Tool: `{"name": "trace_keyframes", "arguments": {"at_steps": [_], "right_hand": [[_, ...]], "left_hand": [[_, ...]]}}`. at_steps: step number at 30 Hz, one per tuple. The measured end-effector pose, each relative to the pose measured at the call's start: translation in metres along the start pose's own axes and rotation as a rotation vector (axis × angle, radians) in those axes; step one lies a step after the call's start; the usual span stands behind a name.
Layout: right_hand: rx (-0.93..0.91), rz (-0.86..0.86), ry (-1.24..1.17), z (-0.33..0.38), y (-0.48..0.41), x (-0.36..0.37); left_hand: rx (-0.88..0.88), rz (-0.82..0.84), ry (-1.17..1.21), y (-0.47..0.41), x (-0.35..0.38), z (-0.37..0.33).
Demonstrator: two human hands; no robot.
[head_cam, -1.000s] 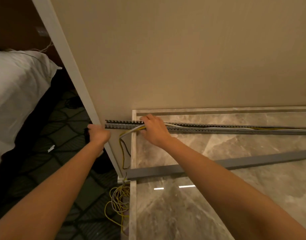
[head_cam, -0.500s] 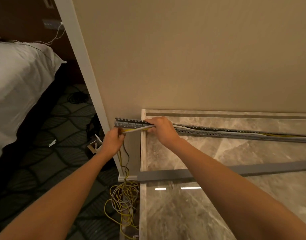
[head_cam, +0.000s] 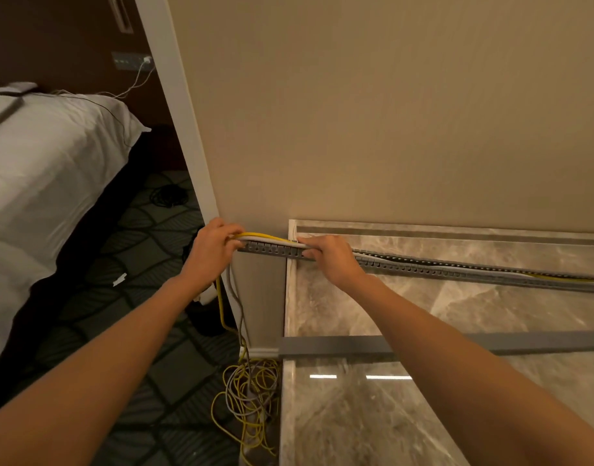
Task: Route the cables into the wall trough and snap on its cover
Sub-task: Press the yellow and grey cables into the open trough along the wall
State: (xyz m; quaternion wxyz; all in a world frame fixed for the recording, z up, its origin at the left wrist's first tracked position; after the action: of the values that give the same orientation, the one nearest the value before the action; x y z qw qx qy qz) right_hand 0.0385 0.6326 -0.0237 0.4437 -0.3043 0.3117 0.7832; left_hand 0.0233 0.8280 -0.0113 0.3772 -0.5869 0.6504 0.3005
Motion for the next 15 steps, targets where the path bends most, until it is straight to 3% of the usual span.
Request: {"name": "trace_keyframes", "arguments": {"at_steps": [11, 15], "right_hand": [[-0.008, -0.002, -0.138, -0.009, 0.005, -0.007], [0.004, -0.023, -0.143, -0.01, 0.002, -0.006]], "left_hand": [[-0.113, 0.3, 0.134, -0.016, -0.002, 0.017], [-0.201, 0.369, 0.353, -0.015, 0.002, 0.03]]}}
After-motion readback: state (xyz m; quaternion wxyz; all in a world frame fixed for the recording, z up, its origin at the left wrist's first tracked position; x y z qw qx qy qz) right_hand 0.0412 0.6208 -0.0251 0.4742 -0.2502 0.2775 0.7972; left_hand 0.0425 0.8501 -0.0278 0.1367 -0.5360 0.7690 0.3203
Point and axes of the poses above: each hand's wrist, its own y-axis away from the middle knuckle, its own x-axis out of the palm, z = x × y, the point moved 6 cm from there along -y, towards the middle knuckle, and after that the axes turned 14 degrees about z, right-handed, at the moved point
